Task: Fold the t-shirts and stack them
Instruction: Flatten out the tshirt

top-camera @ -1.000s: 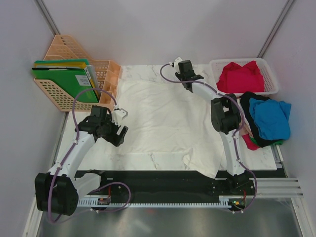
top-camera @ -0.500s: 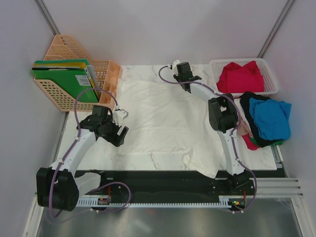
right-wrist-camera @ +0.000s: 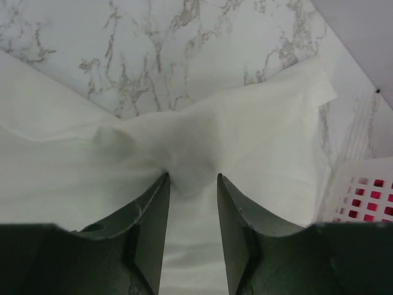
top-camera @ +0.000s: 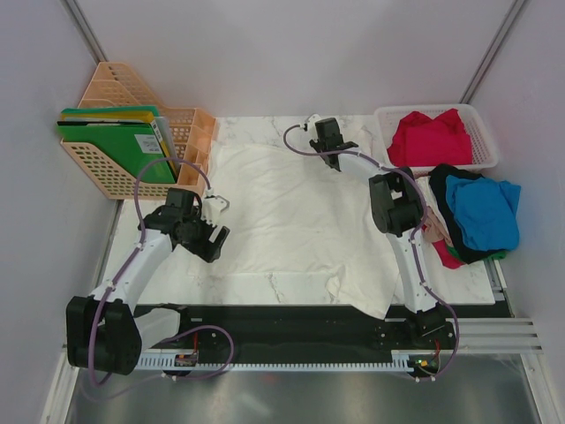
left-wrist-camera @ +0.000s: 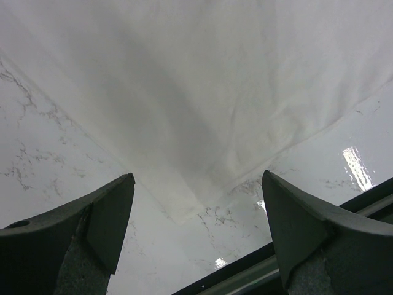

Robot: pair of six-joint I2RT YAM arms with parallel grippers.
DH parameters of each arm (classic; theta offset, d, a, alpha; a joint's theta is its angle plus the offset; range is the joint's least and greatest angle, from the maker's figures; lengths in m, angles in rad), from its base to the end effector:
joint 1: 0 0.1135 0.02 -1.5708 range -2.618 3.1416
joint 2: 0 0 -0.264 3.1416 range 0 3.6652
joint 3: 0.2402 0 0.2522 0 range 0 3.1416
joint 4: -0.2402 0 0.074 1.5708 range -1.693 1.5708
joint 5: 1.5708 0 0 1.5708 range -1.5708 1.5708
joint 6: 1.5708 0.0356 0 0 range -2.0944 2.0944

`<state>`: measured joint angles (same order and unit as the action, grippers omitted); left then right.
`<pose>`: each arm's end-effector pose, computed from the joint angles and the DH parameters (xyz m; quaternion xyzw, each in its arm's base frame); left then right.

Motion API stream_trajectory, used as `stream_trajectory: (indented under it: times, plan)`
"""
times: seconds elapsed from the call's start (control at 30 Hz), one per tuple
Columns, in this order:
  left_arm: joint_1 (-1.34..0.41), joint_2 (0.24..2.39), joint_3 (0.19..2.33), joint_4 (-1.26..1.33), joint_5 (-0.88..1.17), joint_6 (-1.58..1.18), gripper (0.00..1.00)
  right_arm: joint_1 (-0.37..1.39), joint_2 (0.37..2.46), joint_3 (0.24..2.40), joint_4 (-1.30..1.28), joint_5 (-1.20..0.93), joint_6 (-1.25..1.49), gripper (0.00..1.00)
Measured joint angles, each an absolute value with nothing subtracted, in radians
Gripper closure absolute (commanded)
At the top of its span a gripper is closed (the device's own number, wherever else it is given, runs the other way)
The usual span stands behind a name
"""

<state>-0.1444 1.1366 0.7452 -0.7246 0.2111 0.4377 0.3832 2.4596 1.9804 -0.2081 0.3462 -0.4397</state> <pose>0.2028 -0.0370 0.2173 0.3008 0.9213 -0.0688 0.2368 0.5175 0.1956 0.1520 -0.2887 0.8456 -0.1675 0.4166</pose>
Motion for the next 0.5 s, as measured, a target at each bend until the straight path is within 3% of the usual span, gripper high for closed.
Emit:
stream_trajectory:
  times: [0.2,0.3,0.33,0.37,0.5]
  plan:
    - [-0.144,1.164,0.746,-0.723,0.211,0.438,0.09,0.388,2.45,1.928,-0.145,0.348,-0.447,0.55]
    - [-0.144,1.169,0.746,-0.723,0.211,0.438,0.09,0.389,2.45,1.921,-0.126,0.349,-0.456,0.71]
    - [-0.144,1.169,0.746,-0.723,0.211,0.438,0.09,0.389,2.451,1.92,-0.128,0.351,-0.459,0.91]
    - [-0.144,1.169,0.746,-0.723,0.21,0.438,0.09,0.389,2.452,1.92,-0.127,0.356,-0.468,1.0]
    - [-0.144,1.169,0.746,-0.723,0.21,0.438,0.09,0.39,2.465,1.926,-0.117,0.376,-0.47,1.0]
